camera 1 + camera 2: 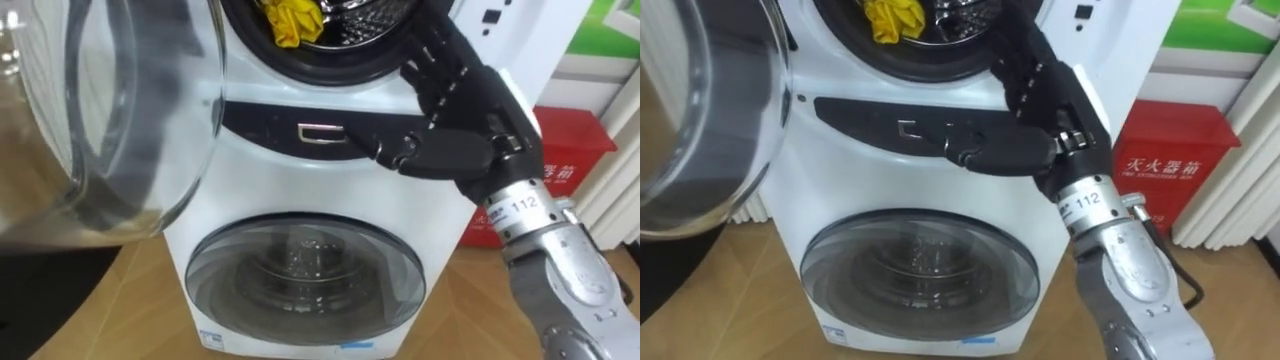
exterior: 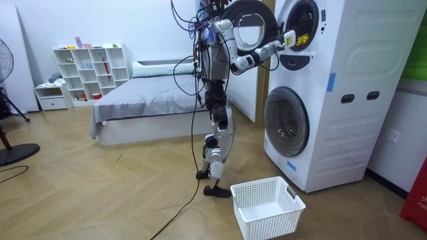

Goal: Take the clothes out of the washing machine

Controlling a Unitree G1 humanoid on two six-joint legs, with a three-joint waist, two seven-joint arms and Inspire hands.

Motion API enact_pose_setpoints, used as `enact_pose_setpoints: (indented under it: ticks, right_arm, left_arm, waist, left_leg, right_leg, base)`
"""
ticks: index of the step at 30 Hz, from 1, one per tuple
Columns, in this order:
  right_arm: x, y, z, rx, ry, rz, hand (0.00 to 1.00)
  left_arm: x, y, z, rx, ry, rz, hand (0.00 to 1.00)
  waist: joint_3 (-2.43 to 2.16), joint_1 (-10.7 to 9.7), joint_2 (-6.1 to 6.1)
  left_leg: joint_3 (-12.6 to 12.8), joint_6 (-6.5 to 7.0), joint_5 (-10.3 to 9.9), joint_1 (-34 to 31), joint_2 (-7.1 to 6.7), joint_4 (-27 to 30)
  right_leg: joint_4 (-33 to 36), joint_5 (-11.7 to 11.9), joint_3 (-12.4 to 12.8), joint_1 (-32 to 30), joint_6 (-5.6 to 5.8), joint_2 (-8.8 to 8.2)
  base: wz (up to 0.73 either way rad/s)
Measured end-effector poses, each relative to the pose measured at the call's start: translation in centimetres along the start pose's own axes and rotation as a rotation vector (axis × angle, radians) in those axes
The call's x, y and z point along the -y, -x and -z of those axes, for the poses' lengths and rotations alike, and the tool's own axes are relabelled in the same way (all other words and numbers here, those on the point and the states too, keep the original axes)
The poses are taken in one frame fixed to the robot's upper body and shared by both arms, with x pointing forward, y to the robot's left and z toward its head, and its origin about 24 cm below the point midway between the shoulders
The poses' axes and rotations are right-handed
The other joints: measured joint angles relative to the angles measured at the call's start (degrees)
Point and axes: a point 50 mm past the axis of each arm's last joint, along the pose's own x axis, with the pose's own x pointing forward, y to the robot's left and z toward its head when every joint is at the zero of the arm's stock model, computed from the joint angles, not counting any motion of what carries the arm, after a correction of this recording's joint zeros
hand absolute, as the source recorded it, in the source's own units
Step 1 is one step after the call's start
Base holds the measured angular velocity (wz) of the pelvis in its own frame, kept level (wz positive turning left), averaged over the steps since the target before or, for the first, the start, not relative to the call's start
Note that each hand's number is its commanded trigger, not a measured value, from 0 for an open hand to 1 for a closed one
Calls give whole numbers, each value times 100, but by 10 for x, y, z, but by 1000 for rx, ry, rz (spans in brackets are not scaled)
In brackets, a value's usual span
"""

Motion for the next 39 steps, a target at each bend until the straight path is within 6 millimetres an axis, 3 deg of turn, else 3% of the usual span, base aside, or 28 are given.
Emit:
enact_pose_setpoints:
  ticks: [7,9,13,15,16,19,21,22,23,25,26,27,28,29,30,31,33,34,35,36,37,38,39]
  right_arm:
    - [-17,-10,0,3,-15,-82,0]
    - [-19,-14,-4,19,-10,-92,0]
    - [-21,-18,-9,40,4,-104,0]
    - [-19,-21,-6,27,9,-100,0]
    - [-18,-21,-4,20,9,-98,0]
    - [-17,-21,2,0,5,-98,0]
    - [-17,-22,8,-17,-11,-84,0]
    - [-17,-21,10,-25,-16,-82,0]
    - [-16,-21,12,-31,-22,-74,0]
    - [-12,-22,15,-48,-27,-60,0]
    - [-11,-22,17,-57,-31,-52,0]
    - [-11,-22,18,-59,-34,-49,0]
    - [-12,-22,18,-60,-34,-49,0]
    - [-13,-22,18,-60,-32,-51,0]
    - [-12,-22,17,-53,-31,-45,0]
    - [-11,-22,16,-51,-32,-39,0]
    - [-10,-22,14,-48,-38,-29,0]
    - [-9,-22,13,-43,-34,-26,0]
    - [-8,-22,10,-34,-18,-23,0]
    - [-17,-17,5,-10,-2,-70,0]
    - [-21,-14,4,-5,-7,-91,0]
    - [-29,-7,4,-2,-6,-135,0]
    - [-32,-2,5,-7,-5,-171,0]
  left_arm:
    - [-3,-2,-9,23,-16,-10,0]
    - [-3,-2,-11,27,-16,-11,0]
    - [-3,-2,-11,23,-21,-9,0]
    - [0,-1,-8,5,-26,-3,0]
    - [0,-1,-5,0,-27,-2,0]
    - [-1,0,2,-19,-29,-3,0]
    - [2,1,6,-31,-26,5,0]
    - [2,1,8,-38,-24,7,0]
    - [4,1,9,-39,-35,11,0]
    - [7,2,10,-37,-42,22,0]
    - [8,3,12,-38,-40,28,0]
    - [9,4,16,-47,-36,30,0]
    - [9,5,19,-54,-33,30,0]
    - [9,6,26,-71,-33,30,0]
    - [7,6,27,-74,-28,27,0]
    - [6,5,26,-69,-27,25,0]
    - [4,3,15,-26,-22,23,0]
    - [3,2,11,-12,-20,22,0]
    - [1,1,3,14,-11,16,0]
    - [-3,-1,-1,23,3,7,0]
    - [-7,-1,-2,24,2,-1,0]
    - [-14,-3,-5,32,0,-19,0]
    - [-22,-4,-10,42,-3,-38,0]
  waist:
    - [-3,147,-16]
    - [21,177,-35]
    - [25,206,-51]
    - [67,213,5]
    - [66,213,4]
    - [70,271,-12]
    - [92,332,96]
    - [89,338,87]
    - [94,314,48]
    - [79,357,14]
    - [56,437,-18]
    - [52,512,1]
    - [51,553,2]
    - [24,565,-38]
    - [-13,466,-107]
    - [-22,399,-156]
    - [-44,318,-323]
    - [-45,311,-331]
    - [10,313,-234]
    - [36,260,-149]
    - [53,187,-138]
    - [62,130,-149]
    - [75,75,-153]
  left_leg:
    - [-111,0,0,91,9,-9]
    - [-127,0,0,77,3,-6]
    - [-141,15,-46,-27,-1,158]
    - [-148,5,-218,-132,52,537]
    - [-135,-9,-279,-178,90,692]
    - [-93,-83,-438,-754,196,2016]
    - [-90,-85,-383,-1218,291,3025]
    - [-113,-106,-359,-1322,271,3191]
    - [-162,-134,-359,-1580,160,3123]
    - [-32,-142,-302,-1975,38,2517]
    - [79,-145,-88,-2162,-14,1851]
    - [85,-112,314,-2244,-17,1181]
    - [80,-114,547,-2266,-21,948]
    - [76,-72,997,-2213,-32,620]
    - [68,66,1379,-2189,-109,553]
    - [72,189,1454,-2186,-162,554]
    - [223,364,1275,-2112,-432,788]
    - [252,380,1143,-2121,-469,932]
    - [286,417,824,-2122,-517,1263]
    - [357,473,564,-2077,-560,1413]
    - [405,502,487,-2002,-615,1425]
    - [573,559,366,-1845,-677,1393]
    - [691,615,237,-1651,-729,1395]
  right_leg:
    - [2,0,-31,105,0,4]
    - [2,0,-34,100,0,-1]
    - [34,-17,-36,79,-9,-3]
    - [230,-132,-32,72,-29,6]
    - [300,-182,-23,60,-35,3]
    - [607,-417,0,-66,-109,-5]
    - [733,-546,48,4,-224,69]
    - [746,-592,99,28,-237,73]
    - [795,-691,284,24,-212,87]
    - [802,-740,468,51,-221,67]
    - [799,-785,516,99,-202,56]
    - [807,-868,560,134,-182,57]
    - [814,-911,593,179,-175,47]
    - [806,-1000,602,273,-148,4]
    - [800,-1044,601,372,-108,-20]
    - [810,-1094,598,400,-71,-53]
    - [786,-1227,628,531,107,-357]
    - [785,-1246,665,580,144,-411]
    - [1006,-1295,779,646,241,-498]
    - [1593,-1400,824,522,431,-625]
    - [1952,-1418,835,416,463,-720]
    - [2648,-1365,895,176,562,-909]
    - [3173,-1196,897,68,739,-1002]
  base:
    - [5]
    - [4]
    - [7]
    - [7]
    - [6]
    - [-1]
    - [-4]
    - [27]
    - [33]
    - [13]
    - [-25]
    - [-34]
    - [-40]
    - [-16]
    - [6]
    - [30]
    - [11]
    - [-8]
    - [-9]
    - [-9]
    - [-19]
    - [-32]
    - [-26]
